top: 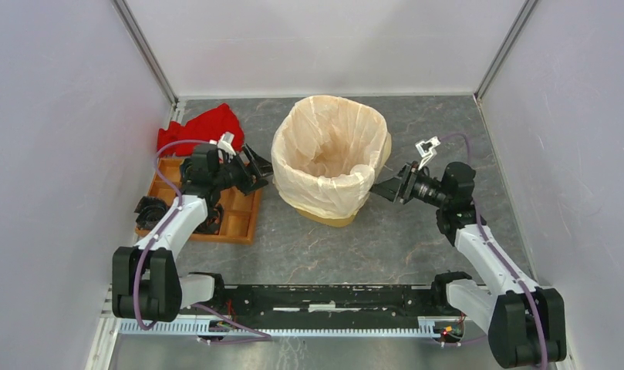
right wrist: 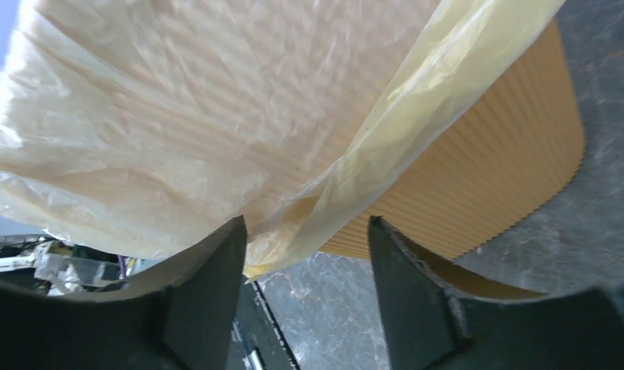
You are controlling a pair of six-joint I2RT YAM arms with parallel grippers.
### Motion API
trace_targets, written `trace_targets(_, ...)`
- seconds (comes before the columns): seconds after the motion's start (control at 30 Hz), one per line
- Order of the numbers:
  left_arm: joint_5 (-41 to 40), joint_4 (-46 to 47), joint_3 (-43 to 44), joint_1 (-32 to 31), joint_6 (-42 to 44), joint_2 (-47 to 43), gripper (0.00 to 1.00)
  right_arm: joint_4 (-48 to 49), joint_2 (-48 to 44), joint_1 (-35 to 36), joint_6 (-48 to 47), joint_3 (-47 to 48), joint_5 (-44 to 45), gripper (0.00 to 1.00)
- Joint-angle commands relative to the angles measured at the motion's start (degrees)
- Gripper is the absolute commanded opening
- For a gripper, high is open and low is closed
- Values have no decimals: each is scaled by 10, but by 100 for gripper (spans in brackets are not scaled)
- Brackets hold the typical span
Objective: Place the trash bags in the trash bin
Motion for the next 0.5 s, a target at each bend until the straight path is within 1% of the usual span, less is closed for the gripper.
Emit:
trace_targets(0.0, 11, 52, -12, -9, -30, -13, 87, 53, 7, 23, 16, -23, 33, 55)
trace_targets(0.03, 8, 54, -16, -12, -30, -13, 86, 59, 7, 24, 18, -36, 36, 49)
trace_targets(0.1, 6, 61, -25, -14, -33, -9, 85, 88, 13, 24, 29, -61, 25, 42)
trace_targets(0.2, 6, 69, -34, -14, -40, -5, 80, 146, 21, 23, 53, -98, 1, 20)
trace_targets(0.27, 8, 76, -38, -14, -45, -7, 77, 184, 24, 22, 66, -118, -14, 12)
trace_targets(0.33, 14, 84, -42, -14, -53, -8, 73, 201, 28, 16, 69, -127, -28, 2)
trace_targets(0.37, 17, 92, -45, -14, -58, -8, 71, 217, 31, 11, 76, -134, -32, 0)
trace_targets(0.47, 28, 119, -61, -14, -80, -7, 63, 280, 53, -6, 104, -157, -49, 0)
